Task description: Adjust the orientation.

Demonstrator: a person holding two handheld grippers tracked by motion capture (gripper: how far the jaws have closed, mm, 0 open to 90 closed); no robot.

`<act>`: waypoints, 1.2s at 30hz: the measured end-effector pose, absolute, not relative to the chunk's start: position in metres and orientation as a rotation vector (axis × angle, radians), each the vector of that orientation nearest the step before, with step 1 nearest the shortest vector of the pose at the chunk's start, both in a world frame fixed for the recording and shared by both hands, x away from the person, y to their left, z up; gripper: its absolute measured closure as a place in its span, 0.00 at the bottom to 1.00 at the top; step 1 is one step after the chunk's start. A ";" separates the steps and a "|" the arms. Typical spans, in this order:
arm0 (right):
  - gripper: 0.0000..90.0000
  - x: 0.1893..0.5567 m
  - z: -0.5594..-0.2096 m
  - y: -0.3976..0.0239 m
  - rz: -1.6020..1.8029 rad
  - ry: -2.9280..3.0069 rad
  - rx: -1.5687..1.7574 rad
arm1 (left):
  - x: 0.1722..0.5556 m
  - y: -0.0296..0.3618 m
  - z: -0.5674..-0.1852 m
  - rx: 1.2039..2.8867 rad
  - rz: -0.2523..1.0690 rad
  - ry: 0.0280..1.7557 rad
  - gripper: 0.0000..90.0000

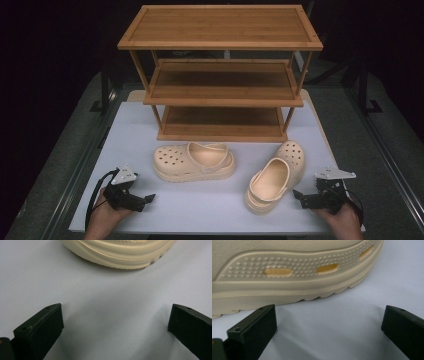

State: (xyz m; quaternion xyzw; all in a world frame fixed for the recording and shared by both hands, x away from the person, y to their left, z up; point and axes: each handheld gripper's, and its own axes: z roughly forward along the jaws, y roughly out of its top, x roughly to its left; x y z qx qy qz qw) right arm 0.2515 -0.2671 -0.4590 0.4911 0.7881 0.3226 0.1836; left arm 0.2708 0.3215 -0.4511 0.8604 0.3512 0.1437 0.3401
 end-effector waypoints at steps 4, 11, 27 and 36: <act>0.00 0.251 -0.459 -0.267 0.908 2.221 1.382 | 0.271 0.321 -0.451 2.237 0.376 0.914 0.00; 0.00 0.251 -0.459 -0.267 0.909 2.221 1.379 | 0.270 0.322 -0.450 2.236 0.382 0.906 0.00; 0.00 0.251 -0.459 -0.267 0.906 2.219 1.379 | 0.257 0.317 -0.422 2.112 0.292 0.883 0.82; 0.00 0.251 -0.459 -0.267 0.907 2.218 1.375 | 0.267 0.305 -0.412 2.098 0.250 0.916 1.00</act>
